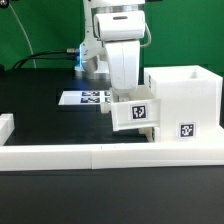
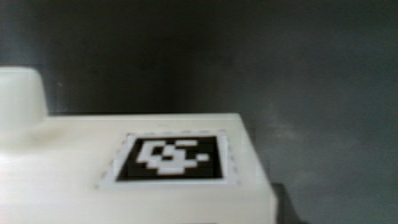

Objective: Assemble drawer

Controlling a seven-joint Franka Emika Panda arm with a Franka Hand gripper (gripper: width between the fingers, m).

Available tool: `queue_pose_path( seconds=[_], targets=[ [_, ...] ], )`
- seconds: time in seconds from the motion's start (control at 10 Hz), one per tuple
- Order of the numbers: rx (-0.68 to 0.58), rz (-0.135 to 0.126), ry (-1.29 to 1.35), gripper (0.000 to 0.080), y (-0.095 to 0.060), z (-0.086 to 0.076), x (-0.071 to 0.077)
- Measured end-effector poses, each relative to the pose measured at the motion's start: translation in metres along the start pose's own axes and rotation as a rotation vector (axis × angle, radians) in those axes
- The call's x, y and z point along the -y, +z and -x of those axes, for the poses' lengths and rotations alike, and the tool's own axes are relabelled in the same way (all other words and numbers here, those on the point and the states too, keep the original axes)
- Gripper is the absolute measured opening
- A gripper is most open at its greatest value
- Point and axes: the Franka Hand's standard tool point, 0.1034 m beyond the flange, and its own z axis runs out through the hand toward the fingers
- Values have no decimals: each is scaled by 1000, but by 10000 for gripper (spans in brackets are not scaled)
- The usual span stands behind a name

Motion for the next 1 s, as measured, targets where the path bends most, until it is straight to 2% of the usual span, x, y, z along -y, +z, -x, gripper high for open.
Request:
queue_pose_path(
  seconds=[0.1, 0.5, 1.0],
  targets=[
    [0, 0, -1, 44, 0, 0, 0],
    [7, 42, -47, 44, -1, -4, -4],
    [6, 47, -29, 53, -1, -3, -4]
  ],
)
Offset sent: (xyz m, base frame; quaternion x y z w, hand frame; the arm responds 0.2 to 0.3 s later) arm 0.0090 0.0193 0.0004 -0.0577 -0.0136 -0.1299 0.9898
